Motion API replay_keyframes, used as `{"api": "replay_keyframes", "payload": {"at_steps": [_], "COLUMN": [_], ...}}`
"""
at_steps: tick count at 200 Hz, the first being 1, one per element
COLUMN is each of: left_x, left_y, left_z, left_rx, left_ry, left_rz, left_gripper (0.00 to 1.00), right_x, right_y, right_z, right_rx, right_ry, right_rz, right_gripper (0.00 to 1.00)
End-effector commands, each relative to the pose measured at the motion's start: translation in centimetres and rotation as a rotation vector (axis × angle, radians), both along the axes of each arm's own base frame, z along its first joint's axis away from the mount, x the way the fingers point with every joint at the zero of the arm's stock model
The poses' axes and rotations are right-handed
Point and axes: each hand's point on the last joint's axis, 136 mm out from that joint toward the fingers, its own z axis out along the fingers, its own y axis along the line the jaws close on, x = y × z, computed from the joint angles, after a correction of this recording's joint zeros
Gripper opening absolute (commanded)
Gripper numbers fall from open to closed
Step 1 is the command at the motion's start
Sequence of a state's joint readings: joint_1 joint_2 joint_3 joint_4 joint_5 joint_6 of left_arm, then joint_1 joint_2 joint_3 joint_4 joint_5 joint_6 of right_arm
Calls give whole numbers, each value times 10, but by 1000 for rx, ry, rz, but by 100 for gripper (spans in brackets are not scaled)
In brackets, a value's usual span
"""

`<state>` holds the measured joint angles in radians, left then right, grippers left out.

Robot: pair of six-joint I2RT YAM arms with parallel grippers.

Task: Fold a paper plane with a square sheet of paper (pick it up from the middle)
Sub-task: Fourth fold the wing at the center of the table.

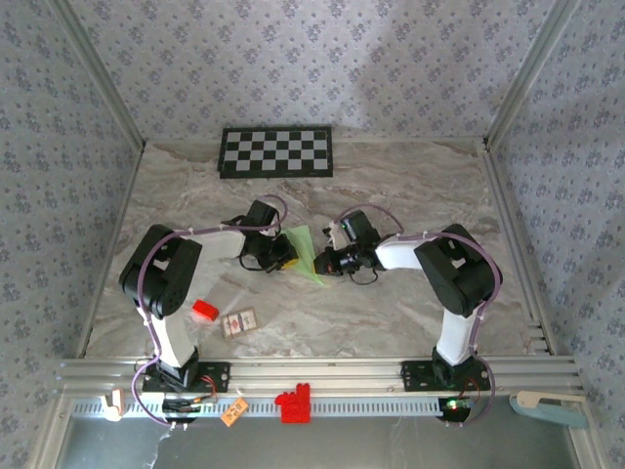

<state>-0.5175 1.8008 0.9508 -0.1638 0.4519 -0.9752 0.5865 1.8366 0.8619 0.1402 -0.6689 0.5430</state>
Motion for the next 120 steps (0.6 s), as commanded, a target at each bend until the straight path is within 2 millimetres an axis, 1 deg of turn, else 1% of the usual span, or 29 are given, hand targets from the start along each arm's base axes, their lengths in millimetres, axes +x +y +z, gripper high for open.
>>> {"api": "replay_keyframes", "payload": {"at_steps": [1, 42, 61, 90, 120], "left_x": [4, 7, 9, 8, 6], "left_y": [-5, -7, -9, -10, -8], "left_z": [16, 23, 23, 16, 3], "left_rx": [-17, -31, -40, -34, -11], "left_ry": [-54, -90, -105, -114, -66], "left_rz": [-27, -45, -50, -61, -50], "left_gripper": [16, 19, 20, 20, 20], "right_x": [-2, -2, -2, -3, -2], "right_y": [-1, -1, -1, -2, -4], "right_z": [-4, -1, 0, -2, -2], "right_rx": [11, 6, 5, -5, -22], "right_ry": [24, 9, 9, 9, -1], "right_rz": [-4, 6, 11, 14, 15], "right_gripper": [3, 4, 4, 4, 7]}}
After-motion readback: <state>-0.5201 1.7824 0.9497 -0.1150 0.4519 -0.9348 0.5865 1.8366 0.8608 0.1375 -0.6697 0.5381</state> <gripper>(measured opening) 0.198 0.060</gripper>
